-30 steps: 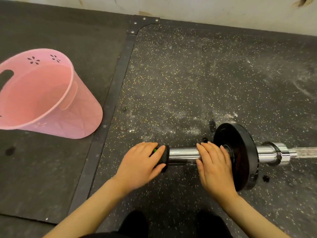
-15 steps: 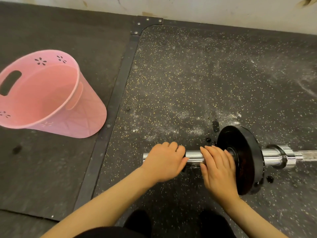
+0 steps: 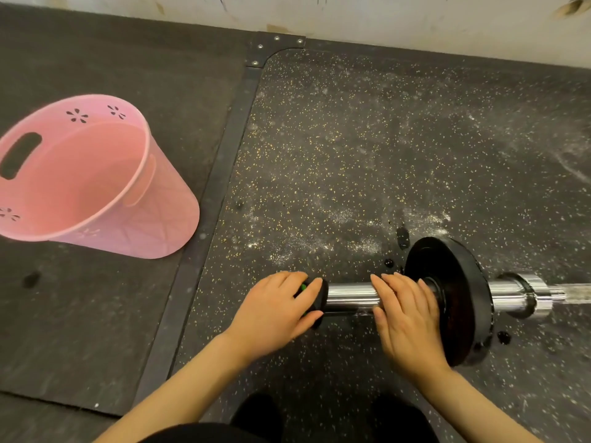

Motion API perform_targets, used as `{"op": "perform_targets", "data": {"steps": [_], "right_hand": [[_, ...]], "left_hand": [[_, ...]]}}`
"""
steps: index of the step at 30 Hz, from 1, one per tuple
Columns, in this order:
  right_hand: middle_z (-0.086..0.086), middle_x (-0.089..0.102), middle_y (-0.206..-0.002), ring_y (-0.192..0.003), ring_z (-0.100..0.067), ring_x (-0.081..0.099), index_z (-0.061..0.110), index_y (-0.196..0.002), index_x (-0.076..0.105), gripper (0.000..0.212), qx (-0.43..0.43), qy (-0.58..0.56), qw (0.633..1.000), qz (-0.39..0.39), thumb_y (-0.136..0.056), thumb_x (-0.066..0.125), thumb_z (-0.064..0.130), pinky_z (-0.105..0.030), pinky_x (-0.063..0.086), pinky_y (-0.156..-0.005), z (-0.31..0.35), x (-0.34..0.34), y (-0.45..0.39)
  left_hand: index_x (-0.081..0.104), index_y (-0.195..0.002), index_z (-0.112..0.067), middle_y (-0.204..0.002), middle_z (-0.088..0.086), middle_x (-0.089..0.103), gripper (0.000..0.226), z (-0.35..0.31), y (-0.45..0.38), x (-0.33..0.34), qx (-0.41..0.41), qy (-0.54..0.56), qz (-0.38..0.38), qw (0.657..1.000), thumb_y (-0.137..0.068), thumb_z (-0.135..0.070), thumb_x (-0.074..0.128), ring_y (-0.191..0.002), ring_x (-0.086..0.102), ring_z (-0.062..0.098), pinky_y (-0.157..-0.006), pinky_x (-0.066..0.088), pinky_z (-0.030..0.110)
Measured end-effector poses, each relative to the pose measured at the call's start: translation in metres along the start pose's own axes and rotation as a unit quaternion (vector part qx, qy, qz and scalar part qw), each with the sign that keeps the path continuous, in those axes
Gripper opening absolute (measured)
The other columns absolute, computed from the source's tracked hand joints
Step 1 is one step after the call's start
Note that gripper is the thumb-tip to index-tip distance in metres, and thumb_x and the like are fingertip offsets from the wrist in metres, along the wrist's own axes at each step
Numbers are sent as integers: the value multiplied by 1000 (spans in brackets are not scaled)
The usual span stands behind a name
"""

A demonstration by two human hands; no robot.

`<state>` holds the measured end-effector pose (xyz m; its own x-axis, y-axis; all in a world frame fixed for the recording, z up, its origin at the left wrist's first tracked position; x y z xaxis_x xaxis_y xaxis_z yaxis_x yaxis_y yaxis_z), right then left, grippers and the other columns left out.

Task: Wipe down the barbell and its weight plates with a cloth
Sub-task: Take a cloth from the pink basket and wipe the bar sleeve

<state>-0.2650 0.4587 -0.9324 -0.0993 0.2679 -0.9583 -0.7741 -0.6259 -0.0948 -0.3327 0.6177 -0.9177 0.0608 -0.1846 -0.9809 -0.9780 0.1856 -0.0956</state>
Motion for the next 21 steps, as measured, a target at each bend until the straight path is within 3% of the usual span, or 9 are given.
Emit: {"op": "perform_targets", "data": {"steps": [4,9,11,14,17,21], "right_hand": [[-5,58,-125,-122,-25,48,13,-133,55,46,-8,-9,1000,14,-97,34,31,-42,20,-113,-1,-2,-17],[2,57,-120,-116,-20,49,16,-137,52,50,-8,-10,998,67,-99,26,36,-40,18,-114,-8,1,-55],[4,56,-117,-116,-20,47,18,-143,44,52,-8,-6,995,95,-100,22,38,-41,18,-114,-13,4,-75],[0,54,-124,-126,-24,41,20,-149,32,50,-3,7,991,131,-102,24,36,-42,15,-116,-22,7,-109],[-5,48,-137,-136,-27,31,19,-151,28,50,1,3,988,157,-104,27,33,-41,12,-118,-28,7,-144],[-15,45,-144,-136,-32,35,8,-146,40,49,-24,30,995,91,-103,36,31,-42,21,-116,-20,-17,-171]], "left_hand": [[66,-116,-7,-108,11,67,38,5,-11,-13,9,29,-47,998,-90,-34,59,-90,65,27,-73,56,36],[68,-110,-2,-108,11,67,31,22,-32,-33,18,49,-86,995,-94,-24,53,-91,64,29,-72,56,38],[68,-109,0,-107,14,67,25,35,-42,-40,4,50,-101,994,-92,-18,61,-91,65,32,-70,57,42],[68,-108,3,-108,16,67,26,53,-53,-52,-17,52,-128,990,-86,-11,70,-93,65,35,-72,57,46],[68,-109,3,-109,16,66,27,66,-62,-64,-21,46,-166,985,-91,-15,60,-97,64,35,-79,57,43],[68,-109,3,-109,17,66,29,85,-76,-70,-32,41,-179,982,-93,-18,56,-98,64,36,-79,57,46]]}}
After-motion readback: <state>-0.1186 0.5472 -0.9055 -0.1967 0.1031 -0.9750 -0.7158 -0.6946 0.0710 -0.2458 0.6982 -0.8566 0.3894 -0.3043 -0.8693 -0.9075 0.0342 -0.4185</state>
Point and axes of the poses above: each hand's wrist, its own y-axis away from the middle knuckle, its own x-axis out of the palm, z = x × y, the point moved 10 cm from there along -y, towards the middle knuckle
